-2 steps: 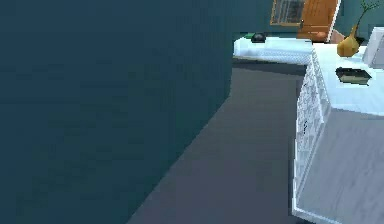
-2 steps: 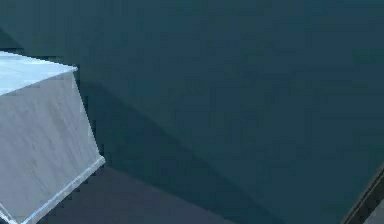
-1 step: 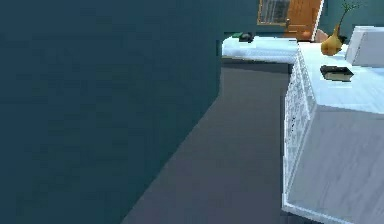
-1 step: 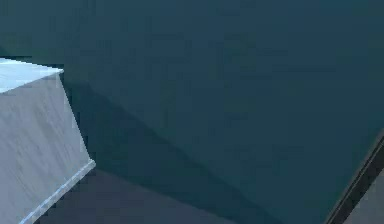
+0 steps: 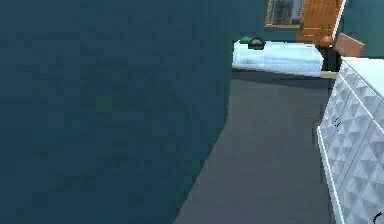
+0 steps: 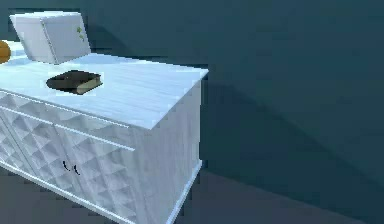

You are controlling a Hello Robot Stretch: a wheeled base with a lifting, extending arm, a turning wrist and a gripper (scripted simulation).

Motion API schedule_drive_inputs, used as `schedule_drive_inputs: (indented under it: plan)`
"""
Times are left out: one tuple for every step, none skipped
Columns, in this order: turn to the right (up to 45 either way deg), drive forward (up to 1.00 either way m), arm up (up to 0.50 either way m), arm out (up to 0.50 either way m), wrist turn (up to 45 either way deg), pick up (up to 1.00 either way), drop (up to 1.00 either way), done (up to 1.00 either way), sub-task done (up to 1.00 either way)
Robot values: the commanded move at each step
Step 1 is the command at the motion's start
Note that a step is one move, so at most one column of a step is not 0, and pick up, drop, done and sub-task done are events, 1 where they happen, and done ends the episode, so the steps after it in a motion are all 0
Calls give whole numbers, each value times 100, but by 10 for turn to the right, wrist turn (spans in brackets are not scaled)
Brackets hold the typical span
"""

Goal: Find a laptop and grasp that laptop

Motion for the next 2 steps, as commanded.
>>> schedule_drive_inputs:
  plan:
    - [210,0,0,0,0,0,0,0,0]
    - [0,100,0,0,0,0,0,0,0]
